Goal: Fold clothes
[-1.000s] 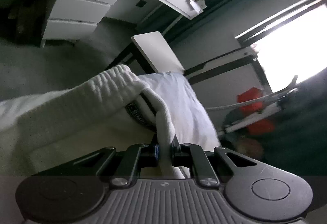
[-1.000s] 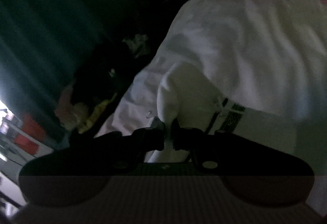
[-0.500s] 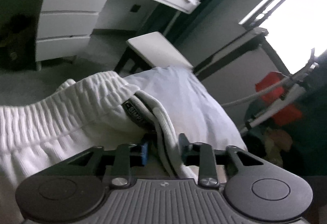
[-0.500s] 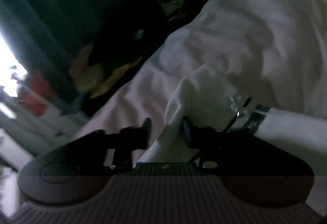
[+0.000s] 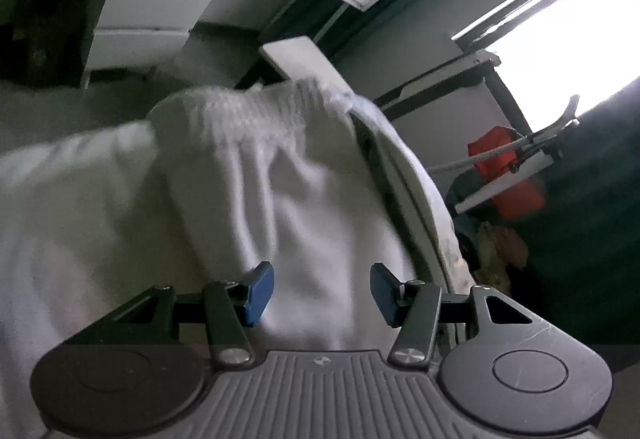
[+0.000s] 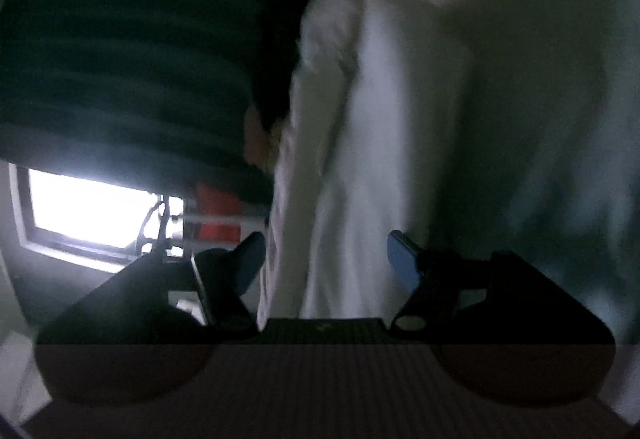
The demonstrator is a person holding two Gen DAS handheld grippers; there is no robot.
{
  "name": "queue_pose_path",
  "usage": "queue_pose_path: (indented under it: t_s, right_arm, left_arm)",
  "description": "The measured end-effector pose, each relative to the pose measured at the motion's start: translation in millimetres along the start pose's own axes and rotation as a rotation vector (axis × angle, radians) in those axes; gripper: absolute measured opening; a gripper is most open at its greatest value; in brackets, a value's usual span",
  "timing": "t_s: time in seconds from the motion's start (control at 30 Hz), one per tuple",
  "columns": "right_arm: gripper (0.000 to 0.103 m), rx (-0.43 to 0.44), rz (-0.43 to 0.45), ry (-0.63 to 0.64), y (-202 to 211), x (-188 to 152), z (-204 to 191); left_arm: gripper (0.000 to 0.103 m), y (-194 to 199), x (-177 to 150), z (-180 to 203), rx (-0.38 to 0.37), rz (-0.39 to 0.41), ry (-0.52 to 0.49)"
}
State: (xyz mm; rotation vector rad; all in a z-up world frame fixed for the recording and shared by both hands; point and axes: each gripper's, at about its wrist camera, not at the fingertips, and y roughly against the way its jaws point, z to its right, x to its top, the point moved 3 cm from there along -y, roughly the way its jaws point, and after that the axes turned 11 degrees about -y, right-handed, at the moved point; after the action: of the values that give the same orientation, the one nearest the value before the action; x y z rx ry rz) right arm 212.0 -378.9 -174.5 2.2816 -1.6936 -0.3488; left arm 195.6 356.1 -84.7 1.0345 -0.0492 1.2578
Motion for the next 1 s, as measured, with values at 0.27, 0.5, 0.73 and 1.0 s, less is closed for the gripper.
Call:
queue_pose_path:
  t_s: [0.27,0.5,0.73,1.0]
  right_arm:
    - [0.07,-0.019,-0.068,0.032,-48.3,-30.2,7.6]
    - [0.063,0.073,0.286,0.001,-57.7,34.1,9.8]
    - [0.016,0.023,0.352,-0.032,-67.8,68.8,20.3]
    - [0.011,0.02,0.307,0.006,-38.0,63.9,3.6]
  left_arm:
    - [0.059,-24.5,-25.2,-16.4,0.021,-0.044,0.091]
    - [0.054,-52.5,-13.4,-2.9,0.12,0.036,0.122]
    - [0.014,-39.8,7.6,7.9,0.2,0.037,0.106]
    - [0.012,13.5,26.8,9.8,0.168,0.06,0.034]
